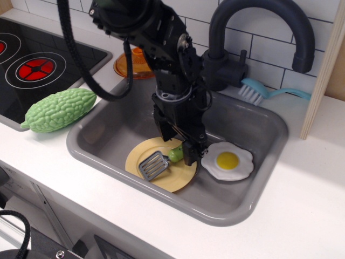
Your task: Put spatula on plate sink
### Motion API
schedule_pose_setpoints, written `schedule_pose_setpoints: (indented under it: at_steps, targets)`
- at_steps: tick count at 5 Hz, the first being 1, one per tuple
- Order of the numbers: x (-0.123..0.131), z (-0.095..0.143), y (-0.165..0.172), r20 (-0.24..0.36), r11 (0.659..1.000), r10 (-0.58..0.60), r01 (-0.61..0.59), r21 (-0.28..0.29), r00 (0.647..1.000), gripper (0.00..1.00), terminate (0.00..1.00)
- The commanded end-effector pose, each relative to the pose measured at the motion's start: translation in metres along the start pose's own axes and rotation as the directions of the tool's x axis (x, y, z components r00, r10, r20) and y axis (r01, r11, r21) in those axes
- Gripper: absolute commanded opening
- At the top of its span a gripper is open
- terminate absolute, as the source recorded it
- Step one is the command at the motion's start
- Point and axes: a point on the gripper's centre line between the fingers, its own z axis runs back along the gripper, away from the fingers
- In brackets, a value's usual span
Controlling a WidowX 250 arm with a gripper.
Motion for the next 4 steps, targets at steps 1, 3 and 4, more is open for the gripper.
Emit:
schedule_pose_setpoints:
  at_steps: [1, 3, 4]
  targets:
    - [0.019, 0.040, 0.007, 0.082, 0.999, 0.040, -0.039, -0.016, 0.996, 1.00, 0.00]
    - [0.027, 0.059, 0.004, 0.066, 0.998, 0.054, -0.053, -0.027, 0.996, 1.00, 0.00]
    - [0.027, 0.059, 0.004, 0.066, 0.998, 0.054, -0.053, -0.027, 0.996, 1.00, 1.00]
